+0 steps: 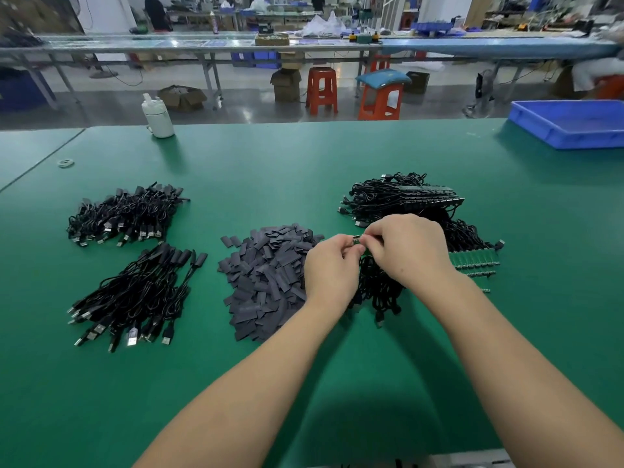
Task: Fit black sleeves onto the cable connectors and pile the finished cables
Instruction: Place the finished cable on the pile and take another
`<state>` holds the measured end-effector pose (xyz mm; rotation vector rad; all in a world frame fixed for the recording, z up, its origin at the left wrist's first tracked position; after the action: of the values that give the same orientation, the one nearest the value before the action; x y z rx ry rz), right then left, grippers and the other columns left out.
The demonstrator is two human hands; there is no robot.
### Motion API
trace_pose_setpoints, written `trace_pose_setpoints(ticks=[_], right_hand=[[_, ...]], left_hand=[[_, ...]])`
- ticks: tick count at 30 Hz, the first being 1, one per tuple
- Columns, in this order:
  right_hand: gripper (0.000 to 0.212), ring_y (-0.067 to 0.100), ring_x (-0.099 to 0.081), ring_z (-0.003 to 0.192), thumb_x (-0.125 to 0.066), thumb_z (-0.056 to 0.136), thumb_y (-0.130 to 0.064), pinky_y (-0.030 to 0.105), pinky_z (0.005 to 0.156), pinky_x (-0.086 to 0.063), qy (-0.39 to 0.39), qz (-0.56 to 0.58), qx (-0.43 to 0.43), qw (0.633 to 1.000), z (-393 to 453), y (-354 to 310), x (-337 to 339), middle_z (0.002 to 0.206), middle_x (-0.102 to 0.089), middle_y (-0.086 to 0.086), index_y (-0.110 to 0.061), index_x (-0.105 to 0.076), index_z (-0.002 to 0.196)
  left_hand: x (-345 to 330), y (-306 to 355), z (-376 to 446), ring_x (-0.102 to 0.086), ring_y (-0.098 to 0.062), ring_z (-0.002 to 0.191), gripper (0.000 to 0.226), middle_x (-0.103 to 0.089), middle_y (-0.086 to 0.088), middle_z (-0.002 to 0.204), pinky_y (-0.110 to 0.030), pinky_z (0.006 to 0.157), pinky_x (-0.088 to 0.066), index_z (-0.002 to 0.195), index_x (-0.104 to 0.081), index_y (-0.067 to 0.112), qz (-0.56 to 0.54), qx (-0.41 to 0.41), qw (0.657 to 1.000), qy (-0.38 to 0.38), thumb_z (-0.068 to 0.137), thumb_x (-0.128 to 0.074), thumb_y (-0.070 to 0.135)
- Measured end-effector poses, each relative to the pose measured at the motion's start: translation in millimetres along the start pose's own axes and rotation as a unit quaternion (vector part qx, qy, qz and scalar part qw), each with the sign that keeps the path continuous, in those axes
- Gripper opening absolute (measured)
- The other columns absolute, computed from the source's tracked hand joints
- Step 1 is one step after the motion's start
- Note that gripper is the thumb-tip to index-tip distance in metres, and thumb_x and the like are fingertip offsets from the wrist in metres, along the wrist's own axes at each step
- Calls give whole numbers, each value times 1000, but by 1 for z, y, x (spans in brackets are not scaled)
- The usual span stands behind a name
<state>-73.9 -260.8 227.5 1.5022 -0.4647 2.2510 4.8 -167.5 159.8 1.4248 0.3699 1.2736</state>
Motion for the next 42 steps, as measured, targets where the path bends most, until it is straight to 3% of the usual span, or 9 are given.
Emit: trace_pose_setpoints(ticks=[5, 13, 21, 27, 30, 31, 33, 35, 42], right_hand=[[19, 22, -66, 82, -59, 96, -41, 28, 60, -35, 11, 75, -49, 996, -8, 23, 4, 84, -74, -7, -34, -77, 95], [13, 16, -66, 76, -64, 95, -33, 32, 74, -50, -158, 238, -22, 958, -9, 72, 19, 81, -73, -10, -34, -73, 86], [25, 17, -54, 90, -55, 101, -35, 35, 80, -39, -221, 108, -38, 969, 4, 105, -44, 82, -67, -12, -42, -58, 76], [35, 28, -9, 151, -43, 104, -32, 56, 120, 1, -231, -45, -27, 972, 11, 113, -122, 160, -31, -1, -39, -51, 138], [39, 28, -28, 148, -41, 105, -31, 48, 122, -13, -139, 56, -25, 988, 12, 87, -118, 154, -43, 1, -26, -51, 142], [37, 26, -45, 138, -40, 106, -33, 42, 118, -28, -141, 200, -59, 968, 6, 76, -116, 142, -57, 2, -22, -57, 137], [44, 21, -70, 105, -34, 107, -45, 37, 98, -50, -221, 526, -166, 804, -15, 42, -132, 108, -75, 2, -18, -62, 126], [53, 21, -72, 82, -29, 105, -53, 32, 78, -56, -284, 646, -198, 680, -34, 5, -142, 86, -75, 6, -16, -63, 122], [23, 10, -34, 49, -56, 102, -27, 22, 48, -27, -285, 659, -128, 685, -62, -37, -166, 59, -37, 1, -15, -74, 94]], left_hand=[[4, 6, -1, -39, -7, 47, 34, -46, 7, 48, -20, 48, -27, 61, -53, 19, 9, -12, 1000, 13, 90, -66, 33], [30, -1, 10, -64, -7, 72, 11, -71, 11, 76, -26, 70, -52, 80, -71, 25, -98, 2, 995, 2, 90, -68, 25], [17, -7, 4, -71, -11, 76, 9, -74, 6, 78, -38, 78, -59, 81, -72, 25, -123, 17, 990, -65, 90, -69, 23], [18, 8, -4, -72, -15, 73, 7, -74, 8, 76, -37, 77, -61, 82, -72, 24, -122, -9, 987, -107, 89, -70, 23], [19, 7, -6, -72, -16, 67, 8, -72, 3, 71, -19, 61, -56, 79, -70, 21, -135, -7, 985, -106, 86, -73, 18], [18, 4, -6, -70, -18, 64, 9, -68, 2, 66, -16, 56, -52, 78, -69, 22, -138, -3, 985, -104, 84, -74, 16], [17, -7, -4, -64, -14, 55, 12, -61, 6, 62, -17, 54, -49, 79, -68, 22, -138, 19, 985, -104, 81, -76, 14], [17, -25, -1, -60, -10, 54, 9, -66, 5, 65, -21, 56, -48, 80, -69, 19, -128, 52, 986, -97, 80, -77, 18], [15, -85, -5, -55, -10, 58, 10, -73, -3, 69, -25, 64, -47, 77, -74, 14, -124, 121, 972, -157, 86, -72, 16]])
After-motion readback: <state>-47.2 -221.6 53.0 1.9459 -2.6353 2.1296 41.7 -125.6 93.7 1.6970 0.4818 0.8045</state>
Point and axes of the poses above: each hand's wrist, its own z-axis towards the middle knuckle, its own x-axis out of the back of the hand, y = z × x, the point moved 10 cm from there along z, towards the middle knuckle
